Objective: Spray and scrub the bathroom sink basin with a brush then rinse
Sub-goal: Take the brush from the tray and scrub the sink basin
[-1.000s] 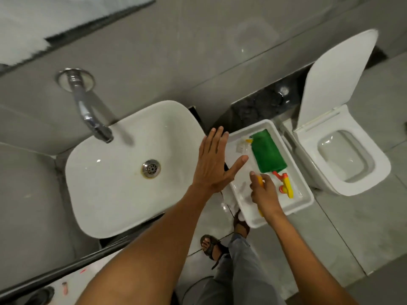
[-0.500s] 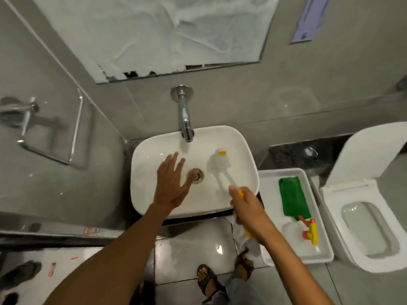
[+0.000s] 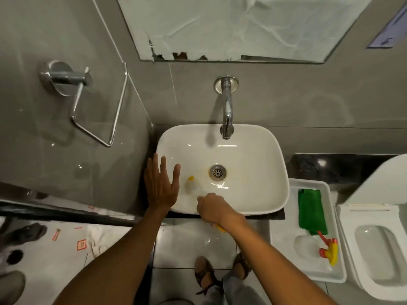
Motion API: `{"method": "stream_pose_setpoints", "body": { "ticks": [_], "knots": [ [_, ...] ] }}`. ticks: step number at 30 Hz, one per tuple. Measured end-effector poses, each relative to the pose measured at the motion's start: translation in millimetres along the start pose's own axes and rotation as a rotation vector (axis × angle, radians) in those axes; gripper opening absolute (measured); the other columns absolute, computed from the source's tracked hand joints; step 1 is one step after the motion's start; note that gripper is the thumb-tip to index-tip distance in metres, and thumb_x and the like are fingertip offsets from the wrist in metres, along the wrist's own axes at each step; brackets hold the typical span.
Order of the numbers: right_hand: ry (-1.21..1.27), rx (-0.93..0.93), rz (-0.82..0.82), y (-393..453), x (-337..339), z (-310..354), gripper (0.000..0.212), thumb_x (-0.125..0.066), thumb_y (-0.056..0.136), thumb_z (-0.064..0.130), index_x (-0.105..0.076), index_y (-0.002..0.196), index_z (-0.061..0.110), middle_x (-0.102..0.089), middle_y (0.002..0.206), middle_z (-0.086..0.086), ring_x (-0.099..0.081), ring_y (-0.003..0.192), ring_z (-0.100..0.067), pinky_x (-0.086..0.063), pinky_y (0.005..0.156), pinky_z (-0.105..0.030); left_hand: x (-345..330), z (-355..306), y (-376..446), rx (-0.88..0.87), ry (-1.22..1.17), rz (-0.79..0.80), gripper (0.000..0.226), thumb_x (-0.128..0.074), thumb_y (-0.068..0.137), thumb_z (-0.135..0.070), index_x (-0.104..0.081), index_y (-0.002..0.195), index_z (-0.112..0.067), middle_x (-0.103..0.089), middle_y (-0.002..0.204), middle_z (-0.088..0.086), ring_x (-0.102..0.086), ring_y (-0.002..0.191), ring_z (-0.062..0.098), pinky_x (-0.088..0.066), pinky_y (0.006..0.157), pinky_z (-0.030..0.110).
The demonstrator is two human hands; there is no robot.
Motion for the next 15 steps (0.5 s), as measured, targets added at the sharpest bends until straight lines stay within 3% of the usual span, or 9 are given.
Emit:
{"method": "stream_pose_setpoints", "body": {
  "ticks": [4,6,8,11,12,15],
  "knots": [
    [0.068,-0.051,-0.153,24,32,8,0.046,-0.031,0.112,0.026,-0.055,0.138,-0.003,-0.063,0.137,-0.025,-0.062,0.128,-0.041,-0.05,0.101,-0.041,-3,2,4,0.015,0.002,-0.023,0.074,-0.028,0.108,-0.062,-0.041,0.165,-0.016,-0.029,0.177,0.013,-0.027,0.164,0.037,-0.026,0.131,0.057],
    [-0.001,-0.07,-0.153,24,39,5,0.045,-0.028,0.113,0.025,-0.051,0.14,-0.003,-0.06,0.139,-0.026,-0.061,0.129,-0.04,-0.049,0.102,-0.041,-1,3,5,0.019,-0.029,-0.047,0.073,-0.029,0.108,-0.06,-0.045,0.163,-0.014,-0.032,0.176,0.013,-0.03,0.162,0.037,-0.031,0.128,0.056],
    [-0.081,-0.057,-0.084,17,35,-2,0.046,-0.027,0.114,0.025,-0.055,0.138,-0.003,-0.061,0.138,-0.026,-0.063,0.126,-0.039,-0.05,0.098,-0.039,-1,3,5,0.014,-0.045,-0.064,0.069,-0.034,0.109,-0.056,-0.048,0.161,-0.012,-0.034,0.175,0.013,-0.033,0.162,0.037,-0.033,0.127,0.055],
    [-0.106,-0.085,0.034,1,19,-14,0.046,-0.031,0.112,0.033,-0.064,0.121,0.002,-0.068,0.122,-0.021,-0.07,0.1,-0.036,-0.051,0.073,-0.031,-2,4,6,0.025,-0.052,-0.062,0.066,-0.041,0.109,-0.052,-0.05,0.159,-0.01,-0.035,0.174,0.013,-0.035,0.161,0.037,-0.036,0.126,0.053],
    [-0.084,-0.104,0.035,-1,17,-16,0.048,-0.033,0.112,0.036,-0.065,0.122,0.003,-0.069,0.123,-0.02,-0.07,0.099,-0.035,-0.051,0.073,-0.031,-2,3,6,0.029,-0.052,-0.06,0.066,-0.043,0.109,-0.052,-0.051,0.158,-0.009,-0.036,0.174,0.013,-0.035,0.161,0.037,-0.036,0.126,0.053],
    [-0.031,-0.136,-0.085,10,34,-13,0.052,-0.033,0.113,0.04,-0.056,0.135,-0.002,-0.062,0.14,-0.023,-0.063,0.127,-0.039,-0.052,0.102,-0.039,0,2,7,0.021,-0.064,-0.058,0.064,-0.046,0.108,-0.049,-0.054,0.156,-0.007,-0.037,0.174,0.014,-0.037,0.16,0.038,-0.038,0.126,0.054]
  ]
}}
Point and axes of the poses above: each hand's wrist, its own y-axis towards the middle knuckle, its own x-axis out of the back of the hand, z = x × y, the point moved 9 cm from there along y, towards the middle knuckle
